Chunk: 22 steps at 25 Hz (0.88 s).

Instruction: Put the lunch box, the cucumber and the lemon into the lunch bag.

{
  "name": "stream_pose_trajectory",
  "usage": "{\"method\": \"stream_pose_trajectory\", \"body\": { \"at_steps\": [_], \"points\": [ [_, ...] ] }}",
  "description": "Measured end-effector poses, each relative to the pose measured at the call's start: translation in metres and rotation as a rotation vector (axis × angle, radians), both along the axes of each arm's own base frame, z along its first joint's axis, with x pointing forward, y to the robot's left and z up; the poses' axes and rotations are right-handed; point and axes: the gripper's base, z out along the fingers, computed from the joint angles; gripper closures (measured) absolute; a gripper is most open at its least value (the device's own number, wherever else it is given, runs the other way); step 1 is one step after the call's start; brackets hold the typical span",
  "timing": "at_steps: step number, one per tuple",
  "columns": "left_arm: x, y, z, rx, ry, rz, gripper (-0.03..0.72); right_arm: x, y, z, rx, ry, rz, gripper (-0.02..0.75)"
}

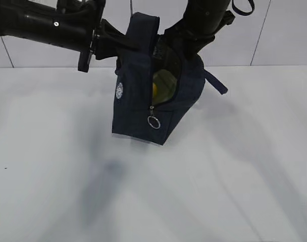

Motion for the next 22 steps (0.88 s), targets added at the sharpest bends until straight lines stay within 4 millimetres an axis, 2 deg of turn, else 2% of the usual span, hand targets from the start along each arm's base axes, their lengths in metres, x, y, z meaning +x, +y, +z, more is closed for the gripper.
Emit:
{"method": "stream_pose_trajectory", "body": {
  "at_steps": [3,9,15,22],
  "points": [
    [0.004,-0.01,-0.014,-0.04,0.033,-0.002,0.685,-0.003,-0.006,-0.004,-0.046,0.011,-0.04,0.736],
    [0.011,-0.016,-0.032,-0.096,0.077,0.016,0.685,0.002,-0.018,-0.004,-0.147,-0.034,-0.131,0.736],
    [0.017,-0.023,-0.056,-0.189,0.173,0.03,0.685,0.002,-0.018,-0.004,-0.136,-0.035,-0.155,0.737],
    [0.016,-0.032,-0.064,-0.198,0.197,0.023,0.685,0.003,-0.015,-0.01,-0.115,-0.012,-0.153,0.734]
  ]
}}
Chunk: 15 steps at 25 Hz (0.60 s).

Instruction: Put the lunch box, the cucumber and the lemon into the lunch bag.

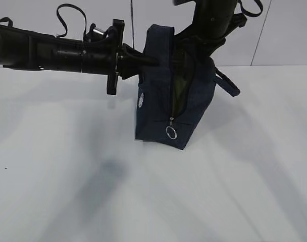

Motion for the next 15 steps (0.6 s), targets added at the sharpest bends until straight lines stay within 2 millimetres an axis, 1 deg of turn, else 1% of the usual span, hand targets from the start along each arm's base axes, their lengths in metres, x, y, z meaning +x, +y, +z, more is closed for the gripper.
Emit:
{"method": "stream_pose_trajectory", "body": {
  "at_steps": [2,4,5,7,8,10,11,13,15],
  "points": [
    [0.0002,-0.0012,-0.0008,0.001,0.002,0.005,0.685,0.0014,0.0006,-0.004,-0.001,0.007,-0.001,0.722],
    [0.0004,-0.0018,-0.0009,0.002,0.002,0.01,0.685,0.0023,0.0014,-0.0056,0.004,0.005,-0.001,0.686],
    [0.0006,-0.0017,-0.001,0.004,0.002,0.012,0.684,0.0027,0.002,-0.0059,0.01,0.003,-0.002,0.647],
    [0.0011,-0.0016,-0.0013,0.005,0.011,0.019,0.674,0.0031,0.0026,-0.0066,0.016,0.003,-0.001,0.544],
    [0.0017,-0.0014,-0.0015,0.006,0.02,0.028,0.658,0.0032,0.003,-0.0066,0.02,0.002,-0.002,0.475],
    [0.0028,-0.0012,-0.0016,0.004,0.032,0.042,0.603,0.0031,0.0035,-0.0066,0.026,0.002,-0.002,0.349],
    [0.0031,-0.0012,-0.0013,0.0,0.038,0.047,0.561,0.0031,0.0036,-0.0066,0.028,0.003,-0.001,0.312],
    [0.0034,-0.0012,-0.0008,-0.007,0.046,0.052,0.463,0.0032,0.0036,-0.0065,0.028,0.001,-0.001,0.269],
    [0.003,-0.0014,-0.0001,-0.016,0.051,0.047,0.38,0.0032,0.0037,-0.0065,0.03,0.002,-0.003,0.255]
  ]
}}
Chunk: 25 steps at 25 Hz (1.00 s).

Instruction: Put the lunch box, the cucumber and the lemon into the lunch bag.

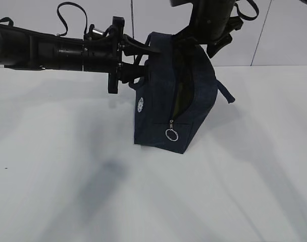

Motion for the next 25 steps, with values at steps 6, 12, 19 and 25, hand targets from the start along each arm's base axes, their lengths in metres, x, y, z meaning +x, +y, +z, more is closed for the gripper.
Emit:
{"method": "stream_pose_trajectory", "body": {
  "at_steps": [6,12,19,25],
  "points": [
    [0.0,0.008,0.004,-0.042,0.007,-0.028,0.269,-0.004,0.001,0.016,0.037,-0.028,0.002,0.248],
    [0.011,0.038,0.004,-0.045,0.014,0.026,0.265,-0.016,-0.004,0.049,0.067,-0.091,0.004,0.247],
    [0.013,0.063,-0.006,0.06,0.027,0.018,0.326,-0.022,-0.007,0.061,0.074,-0.117,0.004,0.247],
    [0.011,0.064,-0.008,0.087,0.031,-0.001,0.367,-0.006,-0.02,0.034,0.092,-0.046,-0.046,0.259]
  ]
}}
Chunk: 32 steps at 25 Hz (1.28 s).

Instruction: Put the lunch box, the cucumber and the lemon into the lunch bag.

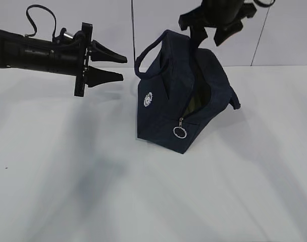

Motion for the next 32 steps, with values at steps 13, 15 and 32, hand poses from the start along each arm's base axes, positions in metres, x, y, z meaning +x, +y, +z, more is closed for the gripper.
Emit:
{"method": "stream_pose_trajectory", "body": {
  "at_steps": [13,15,32],
  "points": [
    [-0.009,-0.019,0.023,-0.026,-0.037,-0.035,0.371,0.002,-0.02,0.005,0.049,0.008,-0.041,0.346],
    [-0.01,-0.024,0.027,-0.023,-0.056,-0.05,0.371,-0.002,-0.022,0.014,0.053,-0.006,-0.044,0.346],
    [-0.003,-0.078,0.095,0.35,-0.421,-0.232,0.371,-0.086,-0.056,0.048,-0.038,0.026,-0.063,0.347]
  ]
}}
